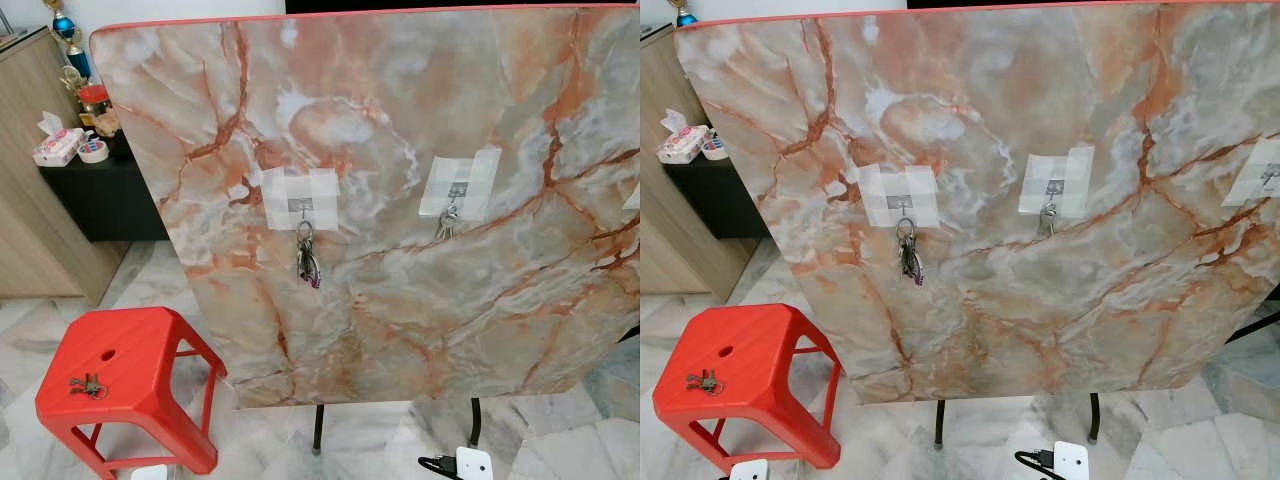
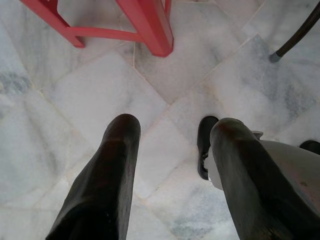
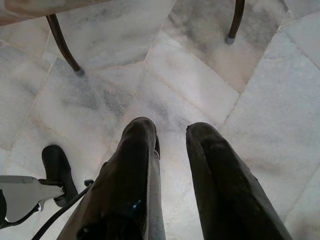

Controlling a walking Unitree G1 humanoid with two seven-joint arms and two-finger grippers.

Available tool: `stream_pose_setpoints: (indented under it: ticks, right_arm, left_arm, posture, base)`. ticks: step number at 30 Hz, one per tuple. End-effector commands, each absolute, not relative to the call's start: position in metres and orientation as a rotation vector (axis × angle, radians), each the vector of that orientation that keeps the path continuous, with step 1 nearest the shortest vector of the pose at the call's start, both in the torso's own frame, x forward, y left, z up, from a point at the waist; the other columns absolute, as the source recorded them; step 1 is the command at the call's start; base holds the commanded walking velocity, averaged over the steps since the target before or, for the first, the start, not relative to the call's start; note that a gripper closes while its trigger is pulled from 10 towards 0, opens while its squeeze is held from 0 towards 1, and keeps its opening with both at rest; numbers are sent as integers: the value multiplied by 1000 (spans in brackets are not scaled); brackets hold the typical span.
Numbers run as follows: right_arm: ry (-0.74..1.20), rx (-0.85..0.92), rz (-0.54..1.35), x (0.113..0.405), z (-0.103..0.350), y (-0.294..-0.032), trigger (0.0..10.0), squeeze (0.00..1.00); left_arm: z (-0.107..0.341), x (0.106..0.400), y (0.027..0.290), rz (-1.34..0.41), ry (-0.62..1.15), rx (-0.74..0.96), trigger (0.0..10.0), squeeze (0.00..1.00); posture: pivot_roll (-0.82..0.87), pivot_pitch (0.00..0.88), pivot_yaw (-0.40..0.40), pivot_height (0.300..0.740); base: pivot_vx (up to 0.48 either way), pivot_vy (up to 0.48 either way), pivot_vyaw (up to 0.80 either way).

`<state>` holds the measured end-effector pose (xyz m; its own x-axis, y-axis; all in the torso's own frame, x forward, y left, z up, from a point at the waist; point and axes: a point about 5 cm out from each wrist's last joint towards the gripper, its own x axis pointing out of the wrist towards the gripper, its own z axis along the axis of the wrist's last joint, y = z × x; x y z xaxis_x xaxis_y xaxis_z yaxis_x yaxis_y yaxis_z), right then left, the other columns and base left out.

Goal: Hang keys on a hook

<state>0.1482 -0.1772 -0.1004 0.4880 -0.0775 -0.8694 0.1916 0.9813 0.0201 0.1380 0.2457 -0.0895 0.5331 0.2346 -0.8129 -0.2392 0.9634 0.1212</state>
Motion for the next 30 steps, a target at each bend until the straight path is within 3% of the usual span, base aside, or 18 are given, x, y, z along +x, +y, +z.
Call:
stream_pose_setpoints:
  ticks: [1, 8, 19, 23, 30]
  right_arm:
    - [1036, 132, -179, 149, -100, -181, 10000, 0]
    - [1034, 110, -153, 150, -99, -180, 10000, 0]
    - [1041, 102, -89, 151, -100, -168, 10000, 0]
    - [1032, 100, -94, 155, -98, -174, 10000, 0]
    - [1001, 117, -168, 161, -93, -193, 10000, 0]
  left_arm:
    - [-91, 136, 246, 274, 986, -5, 10000, 0]
    - [-90, 137, 247, 274, 990, -5, 10000, 0]
    - [-89, 136, 252, 265, 1004, 44, 10000, 0]
    - [-89, 136, 251, 262, 1003, 42, 10000, 0]
    - [-91, 141, 239, 205, 1007, 57, 10000, 0]
  posture:
    - [28, 0, -5, 740]
    - [36, 0, -10, 740]
    - [75, 0, -43, 740]
    - [61, 0, -44, 740]
    - [5, 0, -24, 740]
  base:
    - [0, 0, 0]
    - [0, 0, 0]
    - [0, 0, 800]
    - [0, 0, 600]
    - [0, 0, 0]
